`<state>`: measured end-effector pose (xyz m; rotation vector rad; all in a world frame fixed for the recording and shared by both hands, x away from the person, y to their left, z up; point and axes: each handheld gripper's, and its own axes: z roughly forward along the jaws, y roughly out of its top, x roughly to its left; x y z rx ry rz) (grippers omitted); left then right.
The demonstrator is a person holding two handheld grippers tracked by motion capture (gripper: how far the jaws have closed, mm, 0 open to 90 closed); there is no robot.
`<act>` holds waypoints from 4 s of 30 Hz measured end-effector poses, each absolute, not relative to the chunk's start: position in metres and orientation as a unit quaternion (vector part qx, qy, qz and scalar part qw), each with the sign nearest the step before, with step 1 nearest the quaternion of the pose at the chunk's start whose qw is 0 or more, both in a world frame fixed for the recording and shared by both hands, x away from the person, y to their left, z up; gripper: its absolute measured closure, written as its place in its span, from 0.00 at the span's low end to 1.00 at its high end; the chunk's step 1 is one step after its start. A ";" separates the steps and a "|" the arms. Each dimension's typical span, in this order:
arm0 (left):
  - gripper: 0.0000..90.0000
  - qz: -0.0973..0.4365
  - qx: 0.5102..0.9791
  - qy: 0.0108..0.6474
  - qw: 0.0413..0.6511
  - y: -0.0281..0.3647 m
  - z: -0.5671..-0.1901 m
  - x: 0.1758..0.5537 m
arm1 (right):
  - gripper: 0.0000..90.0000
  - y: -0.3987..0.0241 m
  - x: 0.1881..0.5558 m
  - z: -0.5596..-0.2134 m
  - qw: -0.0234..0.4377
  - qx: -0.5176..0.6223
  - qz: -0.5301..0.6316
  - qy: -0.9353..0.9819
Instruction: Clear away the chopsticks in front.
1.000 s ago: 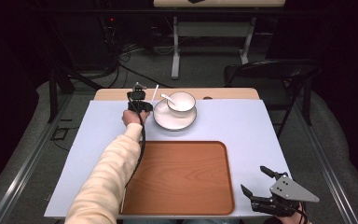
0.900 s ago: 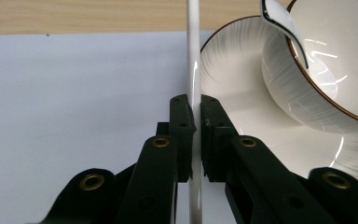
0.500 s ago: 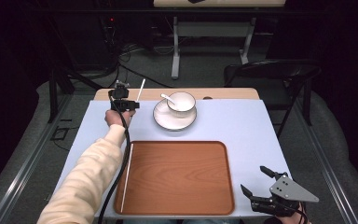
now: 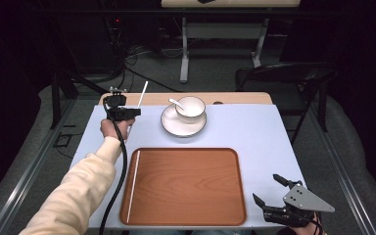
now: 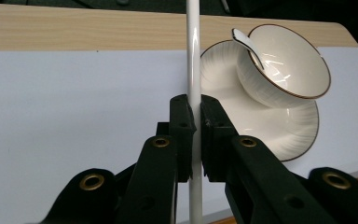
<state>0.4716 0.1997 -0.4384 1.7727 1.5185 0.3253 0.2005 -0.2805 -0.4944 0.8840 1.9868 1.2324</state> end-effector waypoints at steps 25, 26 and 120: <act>0.94 0.103 0.700 0.572 0.414 0.211 -0.454 0.388 | 0.16 -0.280 0.201 -0.494 0.316 0.333 0.468 0.755; 0.94 0.103 0.700 0.572 0.414 0.211 -0.454 0.388 | 0.16 -0.280 0.201 -0.494 0.316 0.333 0.468 0.755; 0.21 0.116 0.760 0.516 0.377 0.205 -0.509 0.300 | 0.16 -0.278 0.202 -0.494 0.315 0.327 0.469 0.757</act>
